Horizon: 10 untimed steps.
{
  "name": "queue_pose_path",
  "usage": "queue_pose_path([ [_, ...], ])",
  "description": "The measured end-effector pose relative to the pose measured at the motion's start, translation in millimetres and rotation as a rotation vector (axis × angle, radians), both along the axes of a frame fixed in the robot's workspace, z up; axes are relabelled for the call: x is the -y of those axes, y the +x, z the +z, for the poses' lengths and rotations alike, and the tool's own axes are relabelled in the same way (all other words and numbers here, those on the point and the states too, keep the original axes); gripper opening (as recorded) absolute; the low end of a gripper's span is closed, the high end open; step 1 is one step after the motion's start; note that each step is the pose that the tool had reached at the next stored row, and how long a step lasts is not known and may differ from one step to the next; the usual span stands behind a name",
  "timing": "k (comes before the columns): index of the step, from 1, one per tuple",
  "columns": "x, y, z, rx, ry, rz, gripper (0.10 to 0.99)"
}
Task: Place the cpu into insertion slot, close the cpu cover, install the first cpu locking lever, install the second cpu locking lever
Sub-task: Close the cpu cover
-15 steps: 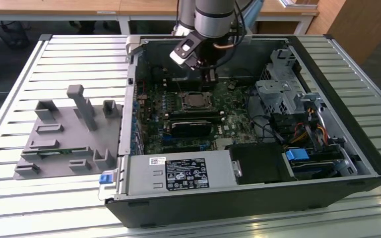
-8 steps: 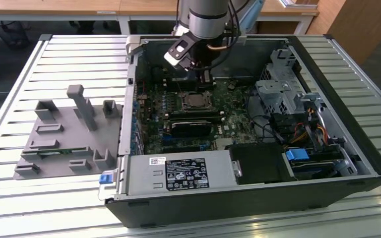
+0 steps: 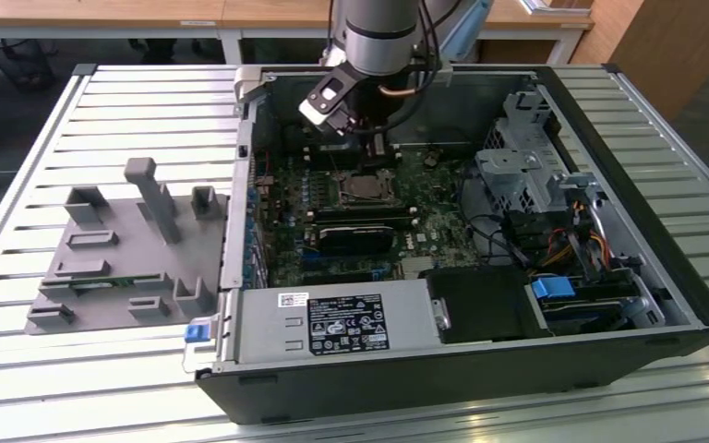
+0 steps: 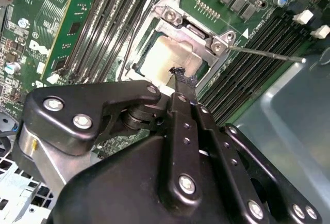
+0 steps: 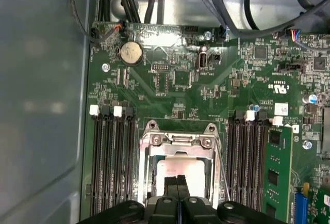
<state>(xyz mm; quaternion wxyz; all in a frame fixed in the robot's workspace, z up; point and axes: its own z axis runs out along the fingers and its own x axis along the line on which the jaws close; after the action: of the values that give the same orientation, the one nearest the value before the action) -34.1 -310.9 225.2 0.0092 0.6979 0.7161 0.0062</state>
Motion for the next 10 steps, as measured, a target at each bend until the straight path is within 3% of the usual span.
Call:
queue_pose_path([
  [10,0.5,-3.4,-6.1,-0.0001,0.0,0.0,0.106],
])
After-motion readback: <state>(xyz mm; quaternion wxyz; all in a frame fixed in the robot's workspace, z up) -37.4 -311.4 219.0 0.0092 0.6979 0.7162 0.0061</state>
